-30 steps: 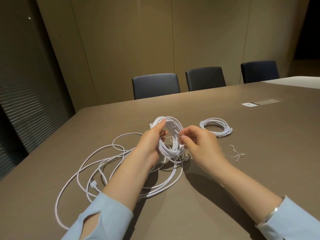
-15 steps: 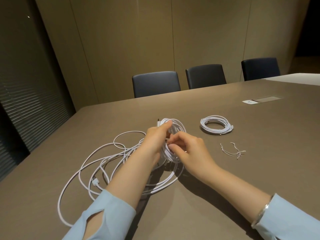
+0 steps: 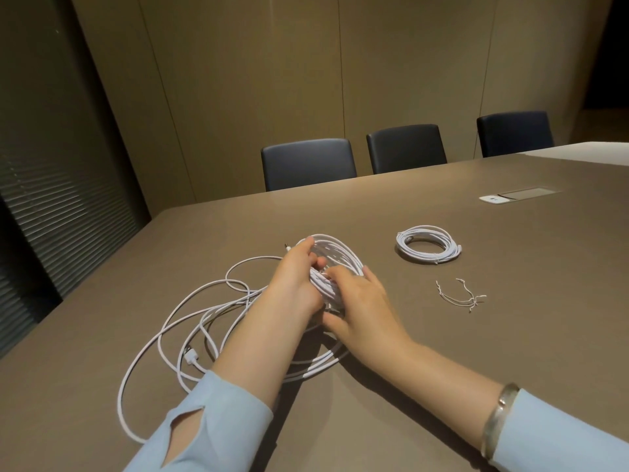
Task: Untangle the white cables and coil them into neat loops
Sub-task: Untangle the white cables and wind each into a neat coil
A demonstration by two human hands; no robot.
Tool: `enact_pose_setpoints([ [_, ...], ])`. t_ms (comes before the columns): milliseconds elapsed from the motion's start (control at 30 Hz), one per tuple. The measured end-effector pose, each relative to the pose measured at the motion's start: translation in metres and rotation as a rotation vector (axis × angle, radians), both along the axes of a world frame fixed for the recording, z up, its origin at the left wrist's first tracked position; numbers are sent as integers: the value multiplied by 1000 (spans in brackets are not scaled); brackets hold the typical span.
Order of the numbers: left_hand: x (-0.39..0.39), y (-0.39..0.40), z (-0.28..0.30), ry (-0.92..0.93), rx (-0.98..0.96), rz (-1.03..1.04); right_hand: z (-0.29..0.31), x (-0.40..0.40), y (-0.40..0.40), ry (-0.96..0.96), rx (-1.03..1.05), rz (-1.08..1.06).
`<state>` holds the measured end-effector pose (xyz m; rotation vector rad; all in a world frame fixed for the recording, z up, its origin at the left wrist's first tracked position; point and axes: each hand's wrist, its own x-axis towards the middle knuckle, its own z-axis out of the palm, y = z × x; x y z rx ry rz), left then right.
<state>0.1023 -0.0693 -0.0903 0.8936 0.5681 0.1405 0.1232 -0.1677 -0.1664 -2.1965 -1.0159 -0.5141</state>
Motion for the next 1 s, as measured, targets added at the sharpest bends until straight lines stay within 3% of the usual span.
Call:
enact_pose_setpoints([
  [100,1,-1,1,-12,-51,27,2,1,4,-79,-87,-44],
  [233,1,4,3,15,-56,2,9,8,-3,-38,-172,113],
  [400,-4,8,5,72,49,-22,16,13,-9,5,-127,240],
  [633,-7,7,9,118,-61,-43,25,12,-15,66,-72,274],
  [1000,-3,3,11,78,-129,-47,25,11,-12,-79,63,113],
])
